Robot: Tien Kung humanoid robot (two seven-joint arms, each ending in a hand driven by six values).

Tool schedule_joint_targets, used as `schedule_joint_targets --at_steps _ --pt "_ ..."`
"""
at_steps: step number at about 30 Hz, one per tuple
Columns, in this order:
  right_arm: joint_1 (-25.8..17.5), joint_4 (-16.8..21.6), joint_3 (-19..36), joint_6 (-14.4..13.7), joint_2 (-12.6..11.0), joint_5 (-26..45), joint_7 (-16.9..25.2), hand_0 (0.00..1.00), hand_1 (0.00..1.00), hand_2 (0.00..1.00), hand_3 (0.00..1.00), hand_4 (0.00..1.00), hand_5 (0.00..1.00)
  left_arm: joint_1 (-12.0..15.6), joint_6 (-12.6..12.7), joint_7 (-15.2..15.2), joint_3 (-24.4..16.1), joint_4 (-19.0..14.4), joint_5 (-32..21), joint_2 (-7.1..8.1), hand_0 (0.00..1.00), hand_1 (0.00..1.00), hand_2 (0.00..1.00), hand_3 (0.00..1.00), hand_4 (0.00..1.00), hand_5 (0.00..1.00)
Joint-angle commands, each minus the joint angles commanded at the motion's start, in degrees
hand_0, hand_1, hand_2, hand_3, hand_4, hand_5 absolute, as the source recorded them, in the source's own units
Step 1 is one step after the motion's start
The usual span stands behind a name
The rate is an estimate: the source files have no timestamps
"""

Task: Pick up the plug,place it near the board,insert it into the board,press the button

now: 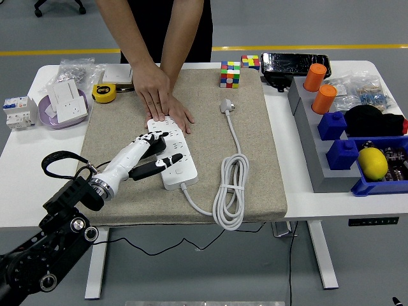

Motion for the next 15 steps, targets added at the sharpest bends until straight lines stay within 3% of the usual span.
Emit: schedule_joint_targets --at_steps 15 --pt "0.1 0.0 -0.2 -0.1 0.0 0.0 0.0 0.942 0.903 0.840 0.886 0.998 0.998 -2.1 0.0 0.0 3.5 0.6 2.3 1.20 0.998 0.998 0.998 0.940 0.998 0.998"
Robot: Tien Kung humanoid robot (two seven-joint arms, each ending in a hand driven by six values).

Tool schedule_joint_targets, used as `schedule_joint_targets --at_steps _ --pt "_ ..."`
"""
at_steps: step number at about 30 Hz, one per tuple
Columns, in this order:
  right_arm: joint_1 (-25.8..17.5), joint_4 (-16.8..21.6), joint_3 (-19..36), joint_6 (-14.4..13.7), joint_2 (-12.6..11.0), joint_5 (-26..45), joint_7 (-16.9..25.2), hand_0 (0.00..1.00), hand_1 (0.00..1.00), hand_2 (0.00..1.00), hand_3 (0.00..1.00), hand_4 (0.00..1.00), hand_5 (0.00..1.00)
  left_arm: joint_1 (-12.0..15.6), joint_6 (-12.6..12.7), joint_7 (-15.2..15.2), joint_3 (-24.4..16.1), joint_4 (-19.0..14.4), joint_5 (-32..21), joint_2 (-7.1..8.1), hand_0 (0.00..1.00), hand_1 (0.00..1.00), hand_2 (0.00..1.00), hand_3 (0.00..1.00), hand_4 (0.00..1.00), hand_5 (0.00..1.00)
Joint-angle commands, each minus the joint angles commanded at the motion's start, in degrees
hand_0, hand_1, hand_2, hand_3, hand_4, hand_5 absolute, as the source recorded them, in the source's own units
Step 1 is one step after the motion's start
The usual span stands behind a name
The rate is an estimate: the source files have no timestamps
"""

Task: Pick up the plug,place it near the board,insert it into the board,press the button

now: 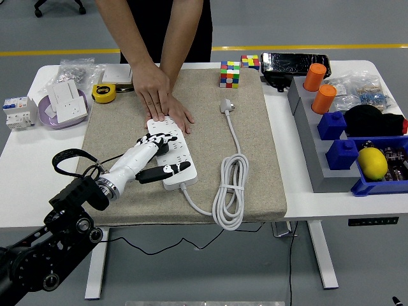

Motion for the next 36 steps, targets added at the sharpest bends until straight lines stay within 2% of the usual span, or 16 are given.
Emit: schedule_joint_targets --at_steps 11,13,14,19,20,22,25,26,27,31,32,36 --pt "-0.1 0.0 -0.1 0.0 -0.1 -0.2 0.0 0.942 0.902 0.840 0.886 0.998 0.998 0.0 0.8 -0.7 -0.2 -1.1 0.8 0.19 0.998 0.998 0.996 0.936 0.998 0.998" --pt "-0.1 0.0 -0.1 0.0 -0.1 -0.2 0.0 0.942 0.902 0.840 0.886 0.998 0.998 0.2 1.5 -1.4 -0.3 -1.9 0.5 0.19 0.998 0.998 0.996 0.936 0.998 0.998" --pt "-0.1 0.0 -0.1 0.0 -0.1 -0.2 0.0 0.942 0.902 0.840 0.886 0.998 0.998 0.3 1.9 -1.8 -0.4 -2.4 0.3 0.18 0.998 0.995 0.954 0.915 0.998 0.998" --pt "-0.1 0.0 0.0 0.0 -0.1 -0.5 -0.1 0.942 0.902 0.840 0.886 0.998 0.998 0.8 4.2 -2.4 -0.5 -6.7 -2.1 0.23 0.998 0.995 0.954 0.915 0.998 0.998" --pt "-0.1 0.0 0.0 0.0 -0.1 -0.5 -0.1 0.941 0.902 0.840 0.886 0.998 0.998 0.9 4.4 -2.1 -0.6 -7.7 -2.1 0.28 0.799 0.793 0.745 0.866 0.948 0.615" --pt "-0.1 0.0 0.0 0.0 -0.1 -0.6 -0.1 0.941 0.902 0.840 0.886 0.998 0.998 1.1 4.2 -0.8 -0.8 -9.5 -1.0 0.35 0.799 0.793 0.745 0.866 0.948 0.615" --pt "-0.2 0.0 0.0 0.0 -0.2 -0.7 -0.1 0.941 0.902 0.840 0.886 0.998 0.998 1.5 2.2 3.0 -1.2 -12.2 2.5 0.35 0.799 0.793 0.745 0.866 0.948 0.615" --pt "-0.2 0.0 0.1 0.0 -0.2 -0.7 -0.1 0.941 0.902 0.840 0.885 0.998 0.998 1.6 1.1 4.1 -1.4 -12.9 3.5 0.36 0.349 0.298 0.344 0.876 0.796 0.310" --pt "-0.2 0.0 0.1 0.0 -0.2 -0.8 -0.1 0.941 0.902 0.840 0.885 0.998 0.998 1.7 -0.3 5.2 -1.4 -13.6 4.6 0.41 0.349 0.298 0.344 0.876 0.796 0.310" --pt "-0.2 0.0 0.2 0.0 -0.1 -0.8 -0.1 0.941 0.902 0.840 0.885 0.998 0.998 2.0 -2.2 6.3 -1.5 -15.4 7.1 0.74 0.349 0.298 0.344 0.876 0.796 0.310" --pt "-0.2 0.0 0.2 0.0 -0.1 -0.8 -0.1 0.941 0.902 0.840 0.885 0.998 0.998 2.0 -2.6 6.6 -1.5 -15.8 7.4 0.81 0.232 0.116 0.187 0.871 0.685 0.148" --pt "-0.2 0.0 0.3 0.0 -0.1 -0.9 -0.1 0.941 0.902 0.840 0.885 0.998 0.998 2.1 -4.8 8.6 -1.8 -18.2 7.9 1.23 0.232 0.116 0.187 0.871 0.685 0.148"
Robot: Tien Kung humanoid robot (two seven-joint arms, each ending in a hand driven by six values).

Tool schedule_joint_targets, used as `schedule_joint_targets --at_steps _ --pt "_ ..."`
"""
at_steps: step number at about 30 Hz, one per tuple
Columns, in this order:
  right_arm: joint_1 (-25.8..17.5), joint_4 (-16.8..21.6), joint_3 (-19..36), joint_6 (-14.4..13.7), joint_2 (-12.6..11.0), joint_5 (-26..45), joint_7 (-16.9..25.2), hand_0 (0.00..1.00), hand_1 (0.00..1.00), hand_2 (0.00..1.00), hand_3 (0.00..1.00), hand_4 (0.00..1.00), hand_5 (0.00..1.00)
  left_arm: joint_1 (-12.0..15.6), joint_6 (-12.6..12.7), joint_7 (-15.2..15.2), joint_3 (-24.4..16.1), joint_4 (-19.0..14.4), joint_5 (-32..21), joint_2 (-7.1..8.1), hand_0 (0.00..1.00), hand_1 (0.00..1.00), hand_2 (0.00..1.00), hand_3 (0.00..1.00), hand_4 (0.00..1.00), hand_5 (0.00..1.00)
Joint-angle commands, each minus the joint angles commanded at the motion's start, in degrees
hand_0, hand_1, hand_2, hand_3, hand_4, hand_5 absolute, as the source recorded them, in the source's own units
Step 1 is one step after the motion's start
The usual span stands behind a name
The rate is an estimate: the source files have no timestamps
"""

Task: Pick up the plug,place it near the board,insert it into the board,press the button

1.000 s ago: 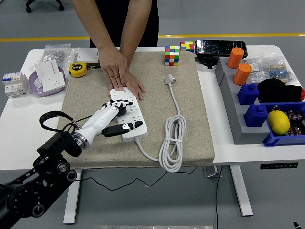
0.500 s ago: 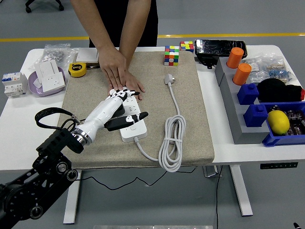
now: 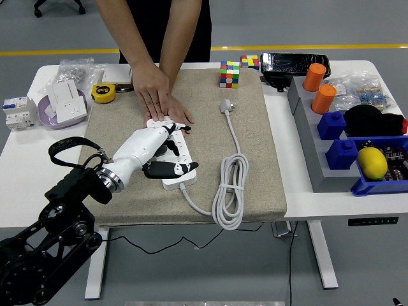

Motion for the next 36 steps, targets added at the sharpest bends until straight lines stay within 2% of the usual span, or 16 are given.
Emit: schedule_joint_targets --at_steps 1,2,5,7,9,12,22,36 --pt "0.0 0.0 0.1 0.0 0.0 0.0 0.0 0.941 0.902 0.840 0.885 0.998 0.998 0.0 -0.6 0.4 -0.1 -0.4 0.0 0.04 0.232 0.116 0.187 0.871 0.685 0.148" --pt "0.0 0.0 0.2 0.0 0.0 -0.1 0.0 0.942 0.902 0.840 0.885 0.998 0.998 -0.1 -1.7 1.1 -0.2 -1.0 0.1 0.10 0.161 0.058 0.151 0.876 0.501 0.021" --pt "0.0 0.0 0.2 0.0 0.1 -0.1 -0.1 0.942 0.902 0.840 0.885 0.998 0.998 -0.4 -5.8 3.0 -0.6 -2.0 0.6 0.12 0.161 0.058 0.151 0.876 0.501 0.021" --pt "0.0 0.0 0.2 0.0 0.1 -0.1 0.0 0.942 0.902 0.840 0.885 0.998 0.998 -0.8 -9.6 4.0 -0.5 -1.7 1.3 0.14 0.161 0.058 0.151 0.876 0.501 0.021" --pt "0.1 0.0 0.2 0.0 0.2 -0.1 0.0 0.941 0.901 0.840 0.885 0.998 0.998 -1.1 -13.5 4.9 -0.3 -0.8 2.3 0.15 0.146 0.052 0.152 0.880 0.486 0.015" --pt "0.2 0.0 0.1 0.0 0.2 -0.1 0.0 0.941 0.901 0.840 0.885 0.998 0.998 -1.7 -17.2 5.3 0.6 1.3 3.9 0.11 0.146 0.052 0.152 0.880 0.486 0.015" --pt "0.2 0.0 0.2 -0.1 0.2 -0.2 0.0 0.941 0.902 0.839 0.883 0.998 0.998 -2.2 -18.0 4.5 1.3 5.0 5.8 -0.44 0.153 0.047 0.153 0.897 0.470 0.011" --pt "0.0 0.0 0.0 -0.1 0.1 -0.4 0.0 0.941 0.902 0.839 0.883 0.998 0.998 -1.9 -18.7 4.7 1.3 5.3 6.7 0.29 0.159 0.046 0.155 0.862 0.467 0.009"
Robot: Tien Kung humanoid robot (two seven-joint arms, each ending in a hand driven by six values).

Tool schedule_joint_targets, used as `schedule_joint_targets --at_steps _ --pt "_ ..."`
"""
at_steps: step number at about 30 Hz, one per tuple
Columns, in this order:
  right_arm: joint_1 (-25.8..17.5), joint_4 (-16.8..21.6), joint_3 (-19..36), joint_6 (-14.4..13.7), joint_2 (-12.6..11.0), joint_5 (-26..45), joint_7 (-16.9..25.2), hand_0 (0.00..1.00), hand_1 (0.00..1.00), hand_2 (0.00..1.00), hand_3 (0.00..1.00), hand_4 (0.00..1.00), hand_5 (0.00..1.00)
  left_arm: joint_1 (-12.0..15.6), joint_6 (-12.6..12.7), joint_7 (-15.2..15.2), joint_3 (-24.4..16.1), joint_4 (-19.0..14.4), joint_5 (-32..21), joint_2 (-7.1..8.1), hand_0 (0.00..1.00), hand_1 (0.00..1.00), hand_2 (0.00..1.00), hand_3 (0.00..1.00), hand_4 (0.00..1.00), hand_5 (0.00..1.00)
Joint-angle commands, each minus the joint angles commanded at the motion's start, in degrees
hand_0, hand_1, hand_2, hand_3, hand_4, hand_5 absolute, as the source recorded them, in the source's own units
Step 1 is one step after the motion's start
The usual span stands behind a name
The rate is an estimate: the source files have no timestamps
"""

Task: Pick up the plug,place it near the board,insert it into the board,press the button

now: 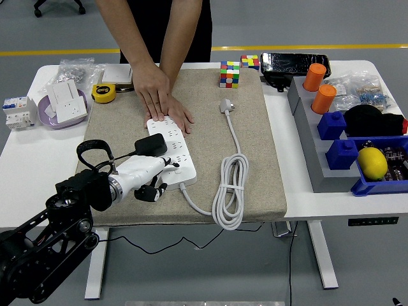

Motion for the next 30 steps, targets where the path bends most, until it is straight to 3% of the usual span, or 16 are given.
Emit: schedule_joint_targets --at_steps 30 --pt "0.1 0.0 0.4 0.0 0.0 -0.3 0.0 0.941 0.903 0.840 0.883 0.998 0.998 -0.4 0.5 -0.6 0.8 0.8 0.6 -0.03 0.159 0.042 0.155 0.817 0.458 0.010"
